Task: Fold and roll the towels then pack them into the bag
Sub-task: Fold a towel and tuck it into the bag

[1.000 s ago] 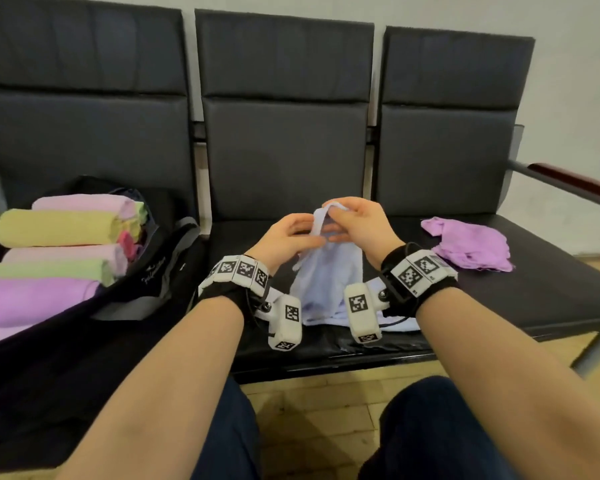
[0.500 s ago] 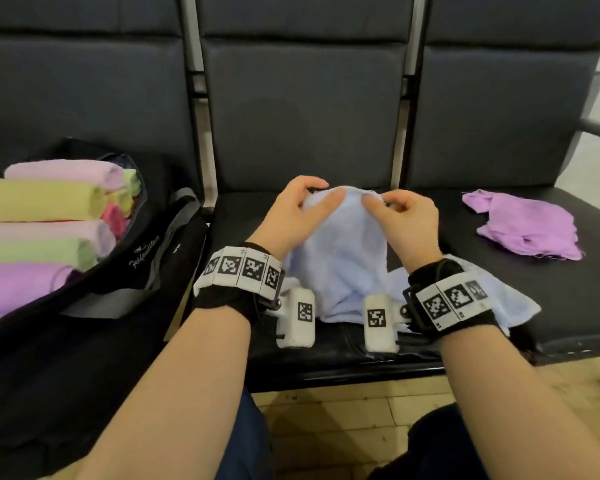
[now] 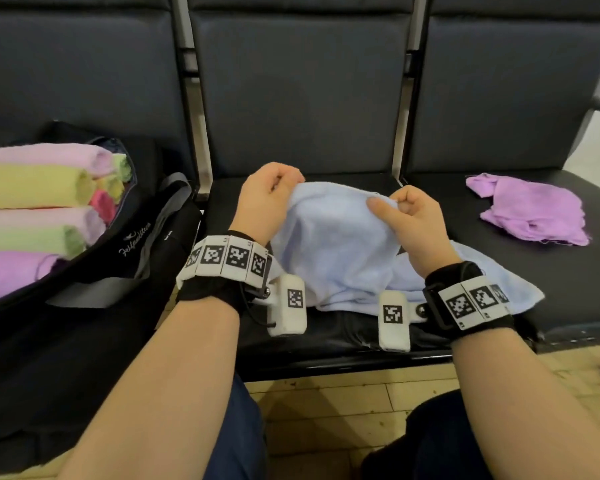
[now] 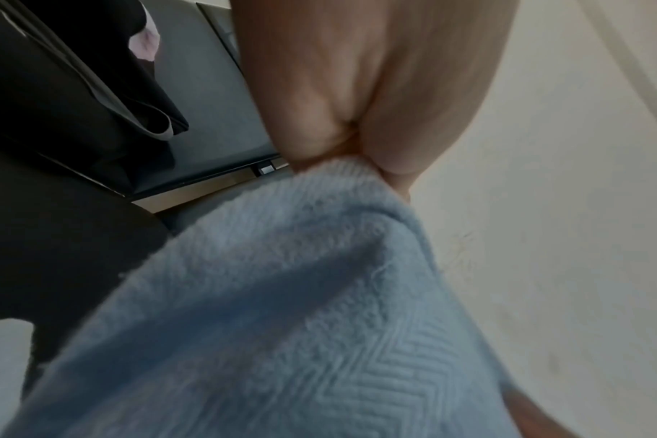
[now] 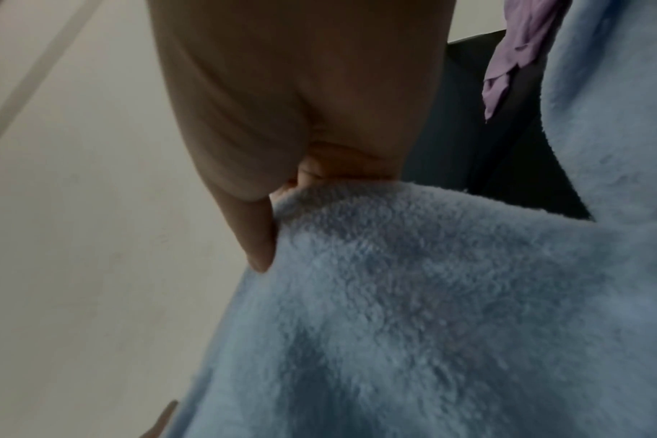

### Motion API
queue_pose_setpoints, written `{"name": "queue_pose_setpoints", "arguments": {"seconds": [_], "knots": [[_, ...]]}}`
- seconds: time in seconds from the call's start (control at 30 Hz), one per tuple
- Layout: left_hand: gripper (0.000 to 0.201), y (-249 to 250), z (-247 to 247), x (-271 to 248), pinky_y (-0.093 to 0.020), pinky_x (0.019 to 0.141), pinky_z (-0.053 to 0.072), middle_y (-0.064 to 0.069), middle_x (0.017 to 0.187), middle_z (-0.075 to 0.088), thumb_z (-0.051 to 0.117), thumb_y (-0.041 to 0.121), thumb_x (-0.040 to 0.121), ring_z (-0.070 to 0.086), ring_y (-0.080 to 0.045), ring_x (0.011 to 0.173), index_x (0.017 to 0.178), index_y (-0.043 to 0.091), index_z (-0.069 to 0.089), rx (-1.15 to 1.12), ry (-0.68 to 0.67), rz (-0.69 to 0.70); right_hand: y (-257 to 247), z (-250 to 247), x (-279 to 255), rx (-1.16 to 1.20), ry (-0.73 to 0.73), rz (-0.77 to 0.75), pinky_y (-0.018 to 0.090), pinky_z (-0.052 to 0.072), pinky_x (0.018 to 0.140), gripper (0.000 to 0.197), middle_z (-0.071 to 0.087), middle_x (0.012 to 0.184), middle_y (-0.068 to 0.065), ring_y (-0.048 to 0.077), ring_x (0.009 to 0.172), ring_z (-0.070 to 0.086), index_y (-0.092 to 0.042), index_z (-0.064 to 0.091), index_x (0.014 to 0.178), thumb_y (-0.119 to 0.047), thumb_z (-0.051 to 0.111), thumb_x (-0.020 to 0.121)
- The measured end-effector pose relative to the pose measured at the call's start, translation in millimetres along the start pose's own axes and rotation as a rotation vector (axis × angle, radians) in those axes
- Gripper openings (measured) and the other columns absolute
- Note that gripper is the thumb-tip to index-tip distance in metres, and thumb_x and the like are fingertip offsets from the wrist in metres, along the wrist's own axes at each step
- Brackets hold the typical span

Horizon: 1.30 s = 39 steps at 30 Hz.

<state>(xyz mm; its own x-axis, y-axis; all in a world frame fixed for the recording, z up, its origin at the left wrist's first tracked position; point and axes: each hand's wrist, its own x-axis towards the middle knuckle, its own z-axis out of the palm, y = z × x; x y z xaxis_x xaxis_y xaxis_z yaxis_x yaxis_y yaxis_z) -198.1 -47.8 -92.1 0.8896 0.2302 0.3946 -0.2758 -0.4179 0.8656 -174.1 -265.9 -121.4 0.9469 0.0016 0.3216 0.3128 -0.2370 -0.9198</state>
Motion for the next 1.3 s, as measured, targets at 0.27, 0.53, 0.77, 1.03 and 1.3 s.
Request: {"name": "queue_pose_setpoints", "arguments": {"seconds": [0.27,0.53,0.77,1.03,1.3], "knots": [[0.02,-1,1,-5,-0.003,0.064,0.035,0.014,0.079,0.052,0.042,0.019,0.1,0.049,0.007,0.069,0.098,0.012,0.061,0.17,-0.098,0.086,-2,-18,-2,-0.039,-0.059,-0.004,0.037,0.049,0.065,0.019,0.06,0.078,0.013,0.025,0.075,0.058,-0.021,0.058,0.076,-0.031,0.074,0.083],[0.015,13,-8,-3,-0.031,0.079,0.044,0.002,0.081,0.053,0.052,0.028,0.098,0.05,-0.015,0.082,0.098,0.015,0.06,-0.606,-0.055,-0.278,6,-25,1,-0.223,-0.261,-0.018,0.033,0.053,0.069,0.006,0.066,0.076,0.001,0.015,0.074,0.062,-0.019,0.069,0.082,-0.023,0.073,0.083],[0.021,3,-21,2,-0.024,0.082,0.051,-0.002,0.097,0.054,0.044,0.014,0.101,0.055,-0.012,0.087,0.115,0.013,0.059,-0.667,0.144,-0.212,21,-24,7,-0.331,-0.384,-0.018,0.036,0.053,0.084,0.016,0.068,0.078,-0.007,0.004,0.074,0.062,-0.024,0.068,0.084,-0.008,0.067,0.087],[0.059,3,11,-12,-0.007,0.057,0.039,0.004,0.074,0.054,0.073,0.018,0.083,0.05,0.003,0.06,0.136,0.02,0.047,0.19,-0.478,0.005,-6,7,0,-0.111,-0.227,-0.19,0.023,0.052,0.071,0.012,0.064,0.079,-0.006,0.008,0.073,0.059,-0.02,0.067,0.094,-0.01,0.061,0.092],[0.003,4,5,-12,-0.01,0.06,0.041,0.003,0.079,0.063,0.068,0.014,0.086,0.053,0.0,0.067,0.089,0.014,0.068,0.148,-0.408,0.015,-19,21,-11,-0.034,-0.3,-0.196,0.013,0.045,0.061,0.012,0.064,0.069,-0.011,0.0,0.062,0.054,-0.024,0.07,0.082,-0.012,0.071,0.085]]}}
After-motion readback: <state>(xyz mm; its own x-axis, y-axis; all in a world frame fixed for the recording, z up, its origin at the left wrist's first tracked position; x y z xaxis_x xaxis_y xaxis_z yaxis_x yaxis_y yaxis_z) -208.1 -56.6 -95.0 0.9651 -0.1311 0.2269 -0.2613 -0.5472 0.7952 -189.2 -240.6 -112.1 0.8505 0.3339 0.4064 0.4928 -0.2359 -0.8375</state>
